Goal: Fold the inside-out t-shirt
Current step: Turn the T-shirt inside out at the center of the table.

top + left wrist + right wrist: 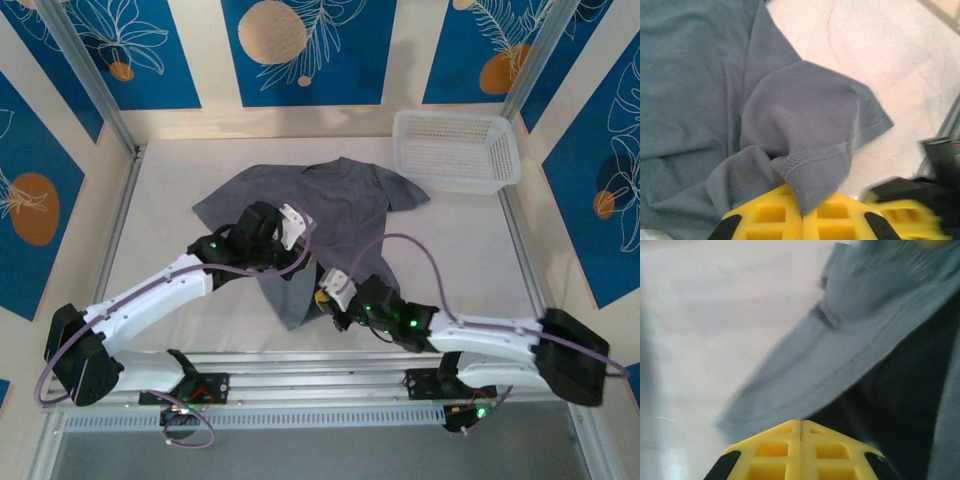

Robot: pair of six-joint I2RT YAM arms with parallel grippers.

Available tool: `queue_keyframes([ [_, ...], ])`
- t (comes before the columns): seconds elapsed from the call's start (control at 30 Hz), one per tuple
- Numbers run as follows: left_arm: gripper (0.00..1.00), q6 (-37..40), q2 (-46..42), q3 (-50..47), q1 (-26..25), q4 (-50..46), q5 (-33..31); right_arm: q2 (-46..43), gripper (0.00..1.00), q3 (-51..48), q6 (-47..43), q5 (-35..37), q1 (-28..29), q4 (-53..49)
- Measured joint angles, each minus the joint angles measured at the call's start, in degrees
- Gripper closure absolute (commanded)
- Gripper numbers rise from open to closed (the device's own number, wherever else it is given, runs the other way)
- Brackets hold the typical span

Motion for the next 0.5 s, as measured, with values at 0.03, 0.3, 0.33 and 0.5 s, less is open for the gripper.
queue_keyframes([
  [0.03,1.00,-0.22,-0.20,0.55,0.07,-0.20,0.42,4.57,1.00,0.00,-5.62,2.99,-0.35,3.74],
  [0.3,1.00,-4.66,-0.48,5.99,1.60,-1.18,9.33,30.29,1.00,4.04,-42.56,15.06,-8.63,30.34],
  [0.33,1.00,-5.25,-0.46,6.95,1.66,-1.16,10.51,30.99,1.00,5.42,-45.27,15.23,-10.75,32.13],
  [0.5,1.00,-7.78,0.57,13.14,2.19,-0.59,15.26,31.04,1.00,11.82,-50.07,15.41,-18.43,37.66],
])
